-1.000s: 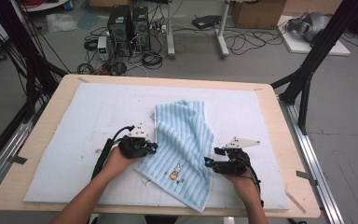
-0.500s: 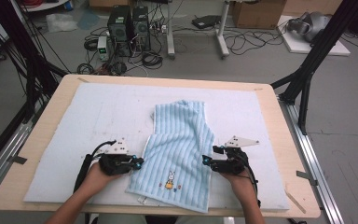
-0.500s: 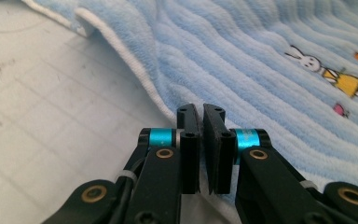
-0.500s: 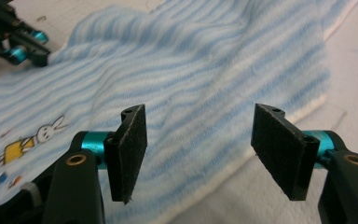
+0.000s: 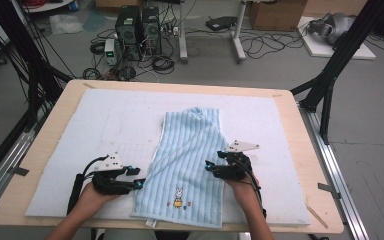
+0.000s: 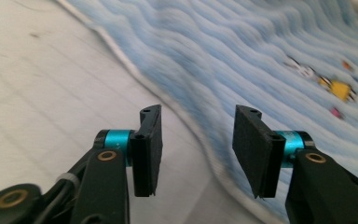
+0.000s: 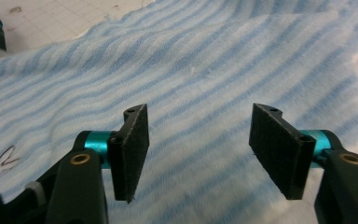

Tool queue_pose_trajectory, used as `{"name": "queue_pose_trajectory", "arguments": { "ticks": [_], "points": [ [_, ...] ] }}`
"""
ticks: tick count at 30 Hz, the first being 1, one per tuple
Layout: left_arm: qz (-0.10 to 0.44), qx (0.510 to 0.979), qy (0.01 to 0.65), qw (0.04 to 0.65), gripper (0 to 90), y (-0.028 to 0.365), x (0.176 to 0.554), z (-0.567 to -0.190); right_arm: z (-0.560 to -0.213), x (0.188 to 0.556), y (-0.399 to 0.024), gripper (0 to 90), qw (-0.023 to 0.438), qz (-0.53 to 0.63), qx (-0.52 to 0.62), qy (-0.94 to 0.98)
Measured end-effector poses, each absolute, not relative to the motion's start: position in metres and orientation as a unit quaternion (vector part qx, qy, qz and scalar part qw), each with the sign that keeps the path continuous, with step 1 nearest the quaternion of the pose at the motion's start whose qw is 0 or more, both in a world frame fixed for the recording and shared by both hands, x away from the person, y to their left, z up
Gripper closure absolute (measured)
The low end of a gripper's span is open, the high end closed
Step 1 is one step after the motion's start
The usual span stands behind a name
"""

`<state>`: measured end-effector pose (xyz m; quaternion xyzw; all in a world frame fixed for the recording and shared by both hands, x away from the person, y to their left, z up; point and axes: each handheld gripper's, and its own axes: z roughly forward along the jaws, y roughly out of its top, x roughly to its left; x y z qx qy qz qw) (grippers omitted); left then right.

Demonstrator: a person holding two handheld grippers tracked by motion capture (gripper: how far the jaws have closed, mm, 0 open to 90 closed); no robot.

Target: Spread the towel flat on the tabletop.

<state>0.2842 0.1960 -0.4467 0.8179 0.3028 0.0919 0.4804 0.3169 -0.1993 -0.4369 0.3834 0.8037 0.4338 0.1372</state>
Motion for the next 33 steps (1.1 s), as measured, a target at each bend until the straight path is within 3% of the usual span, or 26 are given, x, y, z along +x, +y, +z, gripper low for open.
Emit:
{"name": "queue_pose_trajectory", "arguments": {
  "ticks": [2,7,9,13,15,26,30,33],
  "points": [
    [0.108,0.801,0.324,0.492,45.5,0.2,0.29,-0.443,-0.439,0.322,-0.19,41.5,0.134,0.428,0.378,0.81],
    [0.129,0.774,0.354,0.51,44.8,0.206,0.31,-0.434,-0.45,0.332,-0.162,45.9,0.113,0.408,0.361,0.831],
    [0.136,0.772,0.358,0.508,44.8,0.206,0.316,-0.432,-0.45,0.332,-0.156,50.6,0.128,0.4,0.354,0.836],
    [0.147,0.769,0.364,0.504,44.7,0.201,0.33,-0.43,-0.449,0.331,-0.158,76.2,0.109,0.403,0.339,0.843],
    [0.149,0.771,0.365,0.501,44.7,0.197,0.337,-0.43,-0.449,0.33,-0.158,82.5,0.092,0.406,0.326,0.849],
    [0.148,0.775,0.367,0.492,45.0,0.171,0.364,-0.429,-0.446,0.308,-0.163,81.1,-0.022,0.406,0.256,0.877],
    [0.148,0.775,0.366,0.493,45.2,0.156,0.373,-0.43,-0.442,0.306,-0.167,71.7,-0.031,0.422,0.246,0.872],
    [0.139,0.784,0.365,0.483,45.0,0.144,0.38,-0.434,-0.436,0.309,-0.176,62.8,-0.009,0.453,0.267,0.851]
  ]
}}
